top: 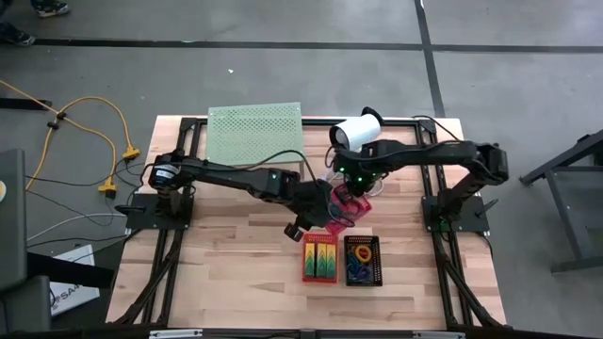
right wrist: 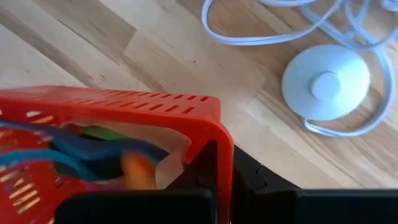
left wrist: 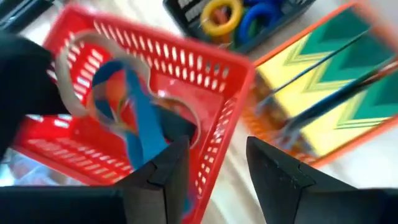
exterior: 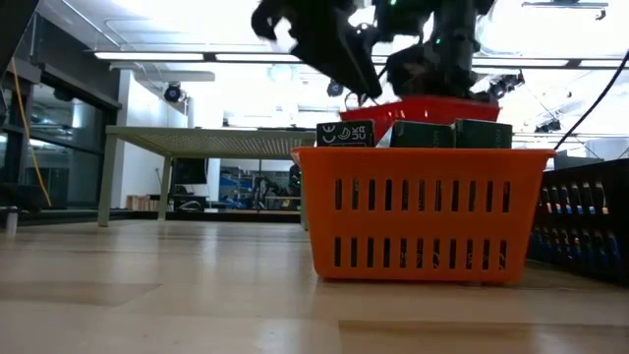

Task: Pick & Place Office Desk Supplies
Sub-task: Put the red basket on the shelf

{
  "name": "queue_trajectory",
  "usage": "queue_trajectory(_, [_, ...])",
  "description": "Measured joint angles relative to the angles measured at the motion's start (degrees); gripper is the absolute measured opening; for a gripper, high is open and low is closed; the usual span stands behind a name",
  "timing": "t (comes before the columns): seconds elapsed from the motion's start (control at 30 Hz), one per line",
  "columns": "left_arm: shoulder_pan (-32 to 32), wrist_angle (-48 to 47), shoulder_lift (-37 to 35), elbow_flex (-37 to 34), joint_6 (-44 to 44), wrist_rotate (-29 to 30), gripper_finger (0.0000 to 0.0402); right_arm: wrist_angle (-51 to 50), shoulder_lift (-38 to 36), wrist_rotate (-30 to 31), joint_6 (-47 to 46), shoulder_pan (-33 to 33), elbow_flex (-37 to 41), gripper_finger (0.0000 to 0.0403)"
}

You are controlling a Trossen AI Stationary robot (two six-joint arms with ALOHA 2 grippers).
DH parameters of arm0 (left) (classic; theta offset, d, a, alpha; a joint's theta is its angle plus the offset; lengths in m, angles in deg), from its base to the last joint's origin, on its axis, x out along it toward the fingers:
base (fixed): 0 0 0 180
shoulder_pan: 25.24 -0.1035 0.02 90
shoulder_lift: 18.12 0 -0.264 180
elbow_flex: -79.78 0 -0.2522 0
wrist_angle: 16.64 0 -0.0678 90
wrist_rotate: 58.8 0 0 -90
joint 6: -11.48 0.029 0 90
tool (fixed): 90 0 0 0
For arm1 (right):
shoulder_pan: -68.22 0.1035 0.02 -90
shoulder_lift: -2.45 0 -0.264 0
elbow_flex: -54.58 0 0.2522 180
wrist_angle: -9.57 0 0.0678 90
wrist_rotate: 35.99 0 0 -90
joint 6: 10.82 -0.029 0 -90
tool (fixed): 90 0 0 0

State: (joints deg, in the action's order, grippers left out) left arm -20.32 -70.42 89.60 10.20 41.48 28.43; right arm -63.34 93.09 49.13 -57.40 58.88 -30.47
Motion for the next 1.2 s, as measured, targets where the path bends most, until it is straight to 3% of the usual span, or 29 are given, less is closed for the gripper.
queue_trajectory(0.1, [-0.71,-2.06,-0.15,0.59,-1.19,-3.89,0.0152,1.83,1.41,-0.23,1.24,0.06,0.01,0.0003])
queue_trajectory(0.57, [-1.17,-7.40,1.23,0.52,-3.10,-3.78,0.0152,6.05,1.41,-2.73,2.90,-0.18,0.01,0.0003])
queue_trajectory(0.73, [-1.17,-6.97,1.33,0.50,-3.29,-6.51,0.0152,6.29,1.41,-2.80,2.81,-0.16,0.01,0.0003])
queue_trajectory(1.0, [-1.17,-6.08,1.44,0.50,-3.43,-6.20,0.0152,6.33,1.41,-2.82,2.84,-0.15,0.03,0.0003])
queue_trajectory(1.2, [-0.89,-4.69,1.42,0.50,-2.57,-1.82,0.0152,6.51,1.41,-2.66,2.88,-0.15,0.08,0.0003])
